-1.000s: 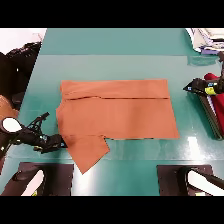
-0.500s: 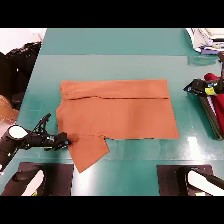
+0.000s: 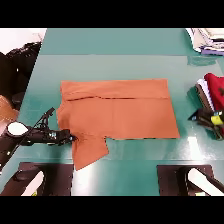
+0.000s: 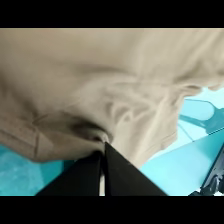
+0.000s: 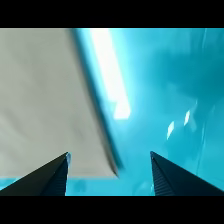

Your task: Fold the shirts.

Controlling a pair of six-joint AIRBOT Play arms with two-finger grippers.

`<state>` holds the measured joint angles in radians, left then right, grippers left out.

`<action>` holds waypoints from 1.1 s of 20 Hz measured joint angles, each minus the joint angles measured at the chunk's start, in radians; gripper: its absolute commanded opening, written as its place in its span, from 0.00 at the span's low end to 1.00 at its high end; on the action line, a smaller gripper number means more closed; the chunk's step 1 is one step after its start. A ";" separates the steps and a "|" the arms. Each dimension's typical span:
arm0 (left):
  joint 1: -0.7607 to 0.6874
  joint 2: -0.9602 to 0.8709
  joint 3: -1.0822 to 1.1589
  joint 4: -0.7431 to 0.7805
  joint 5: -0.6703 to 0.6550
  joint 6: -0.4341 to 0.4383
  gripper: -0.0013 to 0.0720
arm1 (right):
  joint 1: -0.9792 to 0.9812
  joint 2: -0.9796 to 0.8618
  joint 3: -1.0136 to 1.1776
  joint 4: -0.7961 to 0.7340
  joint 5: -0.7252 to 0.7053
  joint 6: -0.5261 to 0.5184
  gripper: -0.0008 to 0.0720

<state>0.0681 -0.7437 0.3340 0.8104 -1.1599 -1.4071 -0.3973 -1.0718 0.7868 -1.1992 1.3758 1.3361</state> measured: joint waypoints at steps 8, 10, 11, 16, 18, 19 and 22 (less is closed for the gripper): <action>-0.006 0.000 0.014 -0.008 0.029 0.005 0.05 | -0.083 -0.055 -0.224 0.148 -0.031 -0.039 0.60; -0.006 0.000 0.014 -0.008 0.028 0.005 0.06 | -0.052 -0.071 -0.234 0.173 -0.048 -0.045 0.55; -0.006 0.000 0.014 -0.008 0.025 0.005 0.05 | -0.033 -0.076 -0.238 0.180 -0.060 -0.048 0.43; -0.006 0.000 0.015 0.000 -0.033 0.005 0.05 | 0.039 -0.064 -0.250 0.164 -0.083 -0.054 0.03; -0.006 0.001 0.024 0.017 -0.070 0.003 0.05 | 0.049 -0.023 -0.249 0.129 -0.078 -0.055 0.03; -0.006 0.006 0.032 0.028 -0.090 0.003 0.05 | 0.053 0.008 -0.247 0.113 -0.060 -0.055 0.03; -0.006 0.060 0.064 0.055 -0.152 -0.024 0.05 | 0.058 0.114 -0.221 0.031 0.008 -0.055 0.03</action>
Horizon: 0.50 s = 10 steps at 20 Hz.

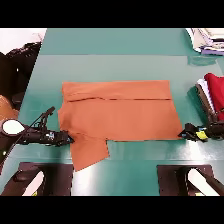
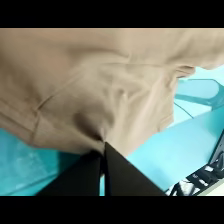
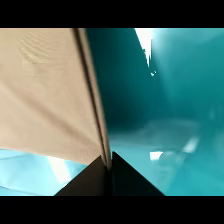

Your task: Fold the shirts.

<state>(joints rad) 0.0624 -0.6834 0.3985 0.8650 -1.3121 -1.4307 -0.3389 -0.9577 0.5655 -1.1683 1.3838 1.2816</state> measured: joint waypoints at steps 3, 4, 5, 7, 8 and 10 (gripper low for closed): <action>0.000 0.082 0.050 0.014 -0.092 -0.068 0.05 | 0.003 0.100 0.055 -0.063 0.074 0.008 0.03; 0.000 0.100 0.077 0.016 -0.114 -0.082 0.05 | 0.005 0.125 0.083 -0.074 0.092 0.014 0.03; 0.000 0.110 0.110 0.019 -0.126 -0.091 0.05 | 0.010 0.138 0.112 -0.080 0.101 0.017 0.03; -0.001 0.103 0.181 0.034 -0.101 -0.090 0.05 | 0.032 0.132 0.181 -0.080 0.106 0.026 0.03; -0.001 0.080 0.217 0.056 -0.069 -0.086 0.05 | 0.050 0.110 0.217 -0.080 0.102 0.032 0.03; -0.001 0.003 0.282 0.104 0.002 -0.070 0.05 | 0.095 0.035 0.296 -0.079 0.077 0.044 0.03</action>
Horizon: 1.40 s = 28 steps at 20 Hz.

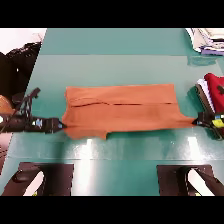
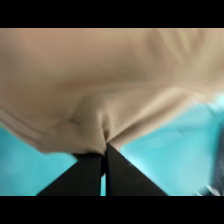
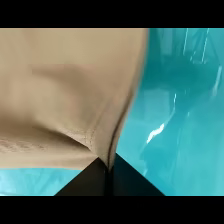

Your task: Fold the shirts.

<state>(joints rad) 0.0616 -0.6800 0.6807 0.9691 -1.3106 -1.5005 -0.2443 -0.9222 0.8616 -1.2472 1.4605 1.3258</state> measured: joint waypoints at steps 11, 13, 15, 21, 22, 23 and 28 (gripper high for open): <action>-0.001 -0.671 0.471 0.037 0.259 0.065 0.06 | 0.171 -0.586 0.508 0.035 -0.069 0.105 0.03; 0.000 -0.733 0.520 0.035 0.304 0.066 0.06 | 0.176 -0.666 0.594 0.077 -0.074 0.109 0.04; 0.000 -0.767 0.547 0.035 0.358 0.067 0.55 | 0.179 -0.739 0.678 0.124 -0.085 0.113 0.26; 0.001 -0.799 0.630 0.022 0.388 0.064 0.65 | 0.178 -0.884 0.897 0.246 -0.103 0.096 0.64; 0.001 -0.800 0.648 0.021 0.359 0.064 0.35 | 0.171 -0.894 0.916 0.253 -0.079 0.079 0.64; 0.001 -0.802 0.660 0.020 0.324 0.065 0.11 | 0.161 -0.900 0.926 0.258 -0.059 0.066 0.63; 0.000 -0.804 0.691 0.009 0.182 0.101 0.06 | 0.077 -0.914 0.876 0.273 0.030 0.024 0.63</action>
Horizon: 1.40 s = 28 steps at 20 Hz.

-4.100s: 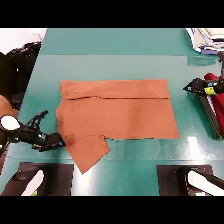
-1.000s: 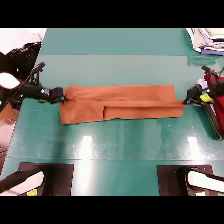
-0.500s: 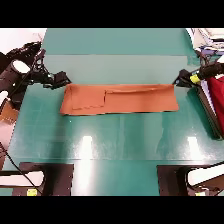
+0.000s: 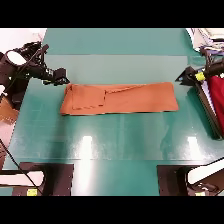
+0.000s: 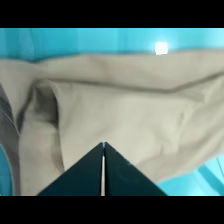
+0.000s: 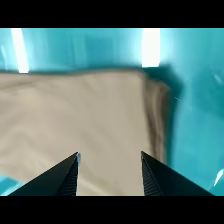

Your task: Fold the shirts.

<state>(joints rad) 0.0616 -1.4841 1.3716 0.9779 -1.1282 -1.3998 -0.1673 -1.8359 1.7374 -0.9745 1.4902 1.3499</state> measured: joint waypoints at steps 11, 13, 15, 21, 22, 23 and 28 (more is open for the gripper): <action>-0.192 -0.016 0.006 -0.020 0.075 0.018 0.06 | -0.106 -0.002 -0.322 0.161 -0.053 -0.141 0.63; -0.238 -0.033 0.005 -0.020 0.116 0.017 0.05 | -0.085 -0.005 -0.341 0.179 -0.071 -0.157 0.35; -0.285 -0.060 0.008 -0.020 0.158 0.010 0.05 | -0.057 -0.009 -0.350 0.175 -0.089 -0.176 0.04; -0.428 -0.192 0.102 -0.023 0.224 -0.016 0.05 | -0.009 0.064 -0.358 0.196 -0.100 -0.229 0.03; -0.448 -0.217 0.127 -0.023 0.226 -0.021 0.05 | -0.008 0.094 -0.358 0.211 -0.098 -0.231 0.03; -0.467 -0.244 0.154 -0.023 0.231 -0.027 0.05 | -0.005 0.129 -0.354 0.233 -0.096 -0.231 0.03; -0.535 -0.362 0.264 -0.023 0.239 -0.054 0.05 | 0.051 0.259 -0.237 0.321 -0.062 -0.181 0.03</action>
<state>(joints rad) -0.4732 -1.8465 1.6360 0.9554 -0.8894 -1.4536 -0.1162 -1.5772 1.5002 -0.6533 1.4284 1.1687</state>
